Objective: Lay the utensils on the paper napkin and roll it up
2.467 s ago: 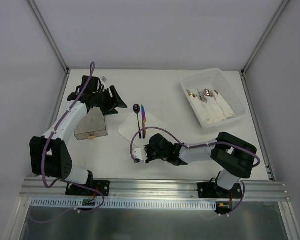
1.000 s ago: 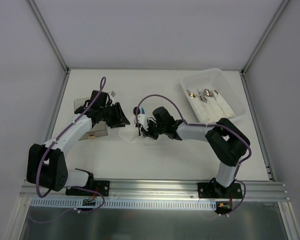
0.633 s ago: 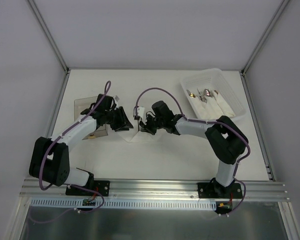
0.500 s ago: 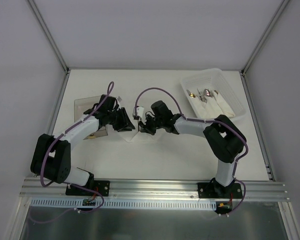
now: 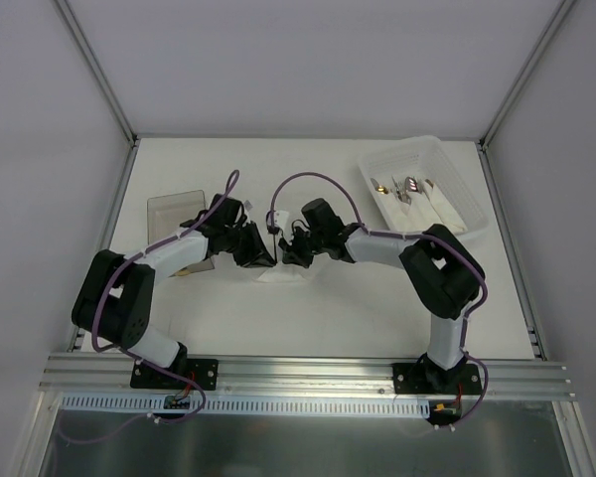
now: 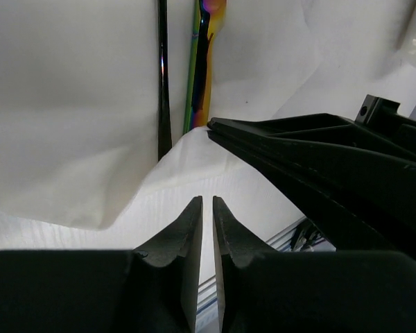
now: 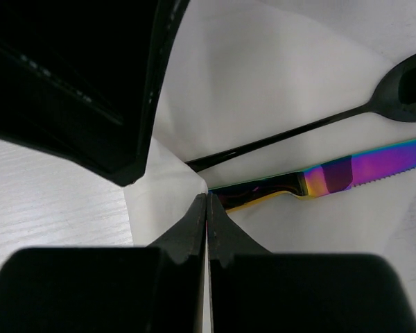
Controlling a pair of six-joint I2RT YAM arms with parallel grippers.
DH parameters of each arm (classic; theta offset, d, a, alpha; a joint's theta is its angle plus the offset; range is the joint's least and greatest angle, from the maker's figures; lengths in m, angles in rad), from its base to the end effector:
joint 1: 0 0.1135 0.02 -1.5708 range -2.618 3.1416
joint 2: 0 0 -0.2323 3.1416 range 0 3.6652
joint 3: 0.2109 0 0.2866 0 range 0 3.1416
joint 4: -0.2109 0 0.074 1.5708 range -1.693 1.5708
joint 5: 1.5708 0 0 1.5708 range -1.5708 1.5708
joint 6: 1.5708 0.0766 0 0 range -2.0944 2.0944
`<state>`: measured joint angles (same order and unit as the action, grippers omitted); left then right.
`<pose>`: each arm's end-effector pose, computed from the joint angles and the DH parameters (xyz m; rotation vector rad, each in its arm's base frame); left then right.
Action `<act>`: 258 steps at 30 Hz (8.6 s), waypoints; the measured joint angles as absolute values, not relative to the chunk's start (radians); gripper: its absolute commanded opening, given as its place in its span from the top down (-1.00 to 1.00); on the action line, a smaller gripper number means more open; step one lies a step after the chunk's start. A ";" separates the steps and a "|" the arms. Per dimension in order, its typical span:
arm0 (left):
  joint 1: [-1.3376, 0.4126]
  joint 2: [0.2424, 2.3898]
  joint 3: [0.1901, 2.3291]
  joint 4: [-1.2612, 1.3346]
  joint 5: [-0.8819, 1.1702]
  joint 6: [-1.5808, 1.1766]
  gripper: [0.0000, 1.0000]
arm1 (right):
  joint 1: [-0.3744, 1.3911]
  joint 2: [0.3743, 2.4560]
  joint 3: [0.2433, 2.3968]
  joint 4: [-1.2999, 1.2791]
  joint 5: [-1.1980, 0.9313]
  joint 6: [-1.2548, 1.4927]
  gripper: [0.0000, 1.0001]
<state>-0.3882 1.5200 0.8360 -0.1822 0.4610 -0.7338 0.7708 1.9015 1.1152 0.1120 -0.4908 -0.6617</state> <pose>0.3163 -0.1662 0.1063 -0.2257 2.5956 -1.0235 0.2951 0.3369 0.0889 -1.6469 1.4878 0.6088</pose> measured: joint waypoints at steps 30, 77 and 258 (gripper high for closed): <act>-0.407 1.697 0.837 -0.149 0.460 -0.775 0.96 | 0.759 1.952 1.189 0.044 -0.525 -0.588 0.20; -0.407 1.727 0.849 -0.137 0.471 -0.801 0.95 | 0.743 2.085 1.522 -0.438 -0.072 0.031 1.00; -0.377 1.346 0.659 -0.402 -0.106 -1.103 0.16 | 0.685 2.074 1.391 -0.326 -0.449 0.105 0.95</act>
<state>-0.3775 1.3457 0.6594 -0.4015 -0.1062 -1.1027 0.6849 2.0735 1.3907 -0.3260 -0.4492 0.1051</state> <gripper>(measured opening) 0.424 0.030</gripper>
